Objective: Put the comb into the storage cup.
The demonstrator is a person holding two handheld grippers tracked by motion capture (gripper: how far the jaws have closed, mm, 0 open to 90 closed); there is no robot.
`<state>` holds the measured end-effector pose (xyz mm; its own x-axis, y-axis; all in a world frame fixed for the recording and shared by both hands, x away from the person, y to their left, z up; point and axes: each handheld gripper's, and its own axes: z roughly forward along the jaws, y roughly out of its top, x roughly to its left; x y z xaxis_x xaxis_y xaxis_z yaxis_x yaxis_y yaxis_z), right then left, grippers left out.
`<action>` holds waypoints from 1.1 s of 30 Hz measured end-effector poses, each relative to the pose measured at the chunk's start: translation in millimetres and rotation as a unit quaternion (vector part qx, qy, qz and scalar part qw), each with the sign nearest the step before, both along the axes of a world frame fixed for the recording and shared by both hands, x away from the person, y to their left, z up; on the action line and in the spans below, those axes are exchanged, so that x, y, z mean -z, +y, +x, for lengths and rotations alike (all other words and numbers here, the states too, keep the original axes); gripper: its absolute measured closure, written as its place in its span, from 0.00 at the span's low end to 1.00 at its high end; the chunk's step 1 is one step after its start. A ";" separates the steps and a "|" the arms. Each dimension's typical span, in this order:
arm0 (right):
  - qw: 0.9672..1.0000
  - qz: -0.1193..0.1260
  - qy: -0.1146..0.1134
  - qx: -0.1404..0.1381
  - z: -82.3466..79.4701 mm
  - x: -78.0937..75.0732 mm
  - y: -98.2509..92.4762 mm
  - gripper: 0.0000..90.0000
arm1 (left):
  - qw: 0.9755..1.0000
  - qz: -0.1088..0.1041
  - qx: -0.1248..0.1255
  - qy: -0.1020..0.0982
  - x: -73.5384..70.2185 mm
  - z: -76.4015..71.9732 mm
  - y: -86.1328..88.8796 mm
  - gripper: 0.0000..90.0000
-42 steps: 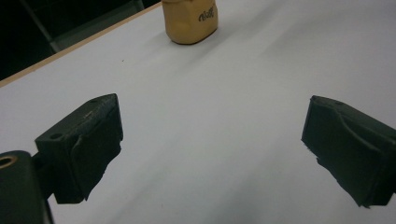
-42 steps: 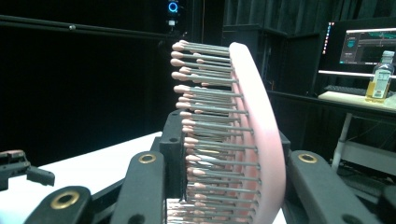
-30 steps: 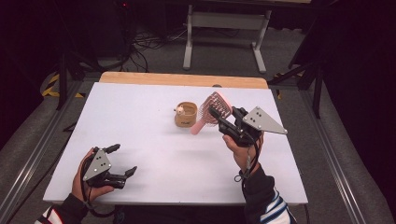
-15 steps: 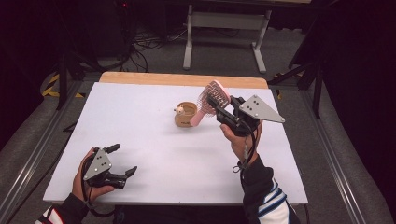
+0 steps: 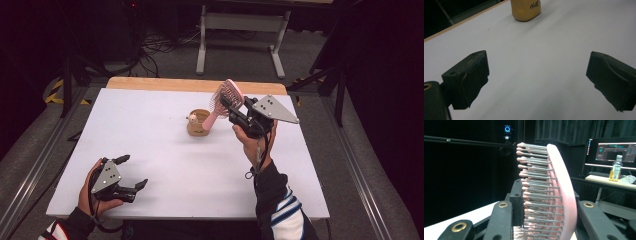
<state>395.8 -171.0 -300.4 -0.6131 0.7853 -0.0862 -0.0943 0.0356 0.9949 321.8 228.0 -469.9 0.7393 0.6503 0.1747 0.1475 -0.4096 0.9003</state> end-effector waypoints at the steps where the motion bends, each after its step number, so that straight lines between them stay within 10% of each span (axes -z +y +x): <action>1: 1.000 0.003 0.000 0.006 2.4 -0.5 0.3 0.70 | 1.000 0.000 0.001 0.000 0.0 0.0 0.0 0.06; 33: 0.998 -0.007 0.016 0.056 42.3 12.4 24.7 0.70 | 1.000 -0.002 0.005 0.002 0.1 1.1 0.4 0.06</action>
